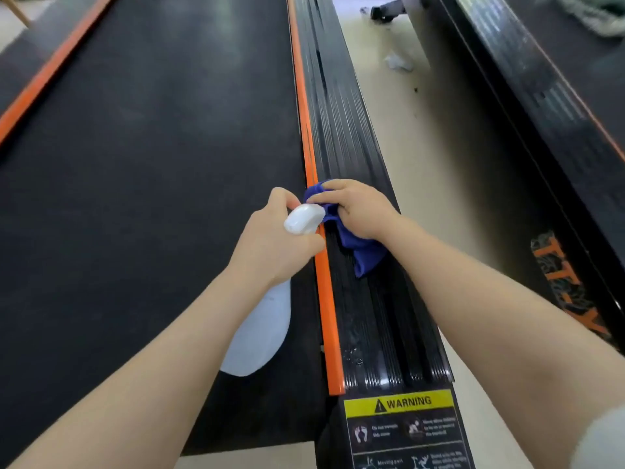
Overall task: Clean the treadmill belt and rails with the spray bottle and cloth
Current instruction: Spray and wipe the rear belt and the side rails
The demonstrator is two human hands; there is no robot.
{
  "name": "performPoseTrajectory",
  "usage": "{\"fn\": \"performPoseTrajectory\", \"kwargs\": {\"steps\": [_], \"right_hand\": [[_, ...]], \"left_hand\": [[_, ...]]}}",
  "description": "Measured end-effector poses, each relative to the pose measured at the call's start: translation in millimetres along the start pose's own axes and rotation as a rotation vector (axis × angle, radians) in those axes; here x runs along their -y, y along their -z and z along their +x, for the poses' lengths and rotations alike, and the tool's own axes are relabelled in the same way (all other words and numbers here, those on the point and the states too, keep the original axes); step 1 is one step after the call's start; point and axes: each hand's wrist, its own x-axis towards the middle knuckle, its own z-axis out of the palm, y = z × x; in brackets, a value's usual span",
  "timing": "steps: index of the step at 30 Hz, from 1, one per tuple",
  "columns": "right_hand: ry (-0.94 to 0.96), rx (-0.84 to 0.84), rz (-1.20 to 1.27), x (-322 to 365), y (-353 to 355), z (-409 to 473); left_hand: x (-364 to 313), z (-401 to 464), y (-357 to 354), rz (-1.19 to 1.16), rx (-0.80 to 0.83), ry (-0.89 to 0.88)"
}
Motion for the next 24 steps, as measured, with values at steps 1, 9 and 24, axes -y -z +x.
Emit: {"fn": "performPoseTrajectory", "kwargs": {"steps": [1,9,24], "right_hand": [[-0.009,-0.010,0.009,-6.0,2.3,12.2],[-0.064,-0.079,0.086,0.8,13.7,4.3],[-0.166,-0.034,0.112,-27.5,29.5,-51.8]], "left_hand": [[1.2,-0.2,-1.9,0.009,0.004,-0.006],[3.3,-3.4,-0.6,0.017,-0.022,-0.014],[3.8,-3.6,-7.4,0.016,0.029,0.007]]}}
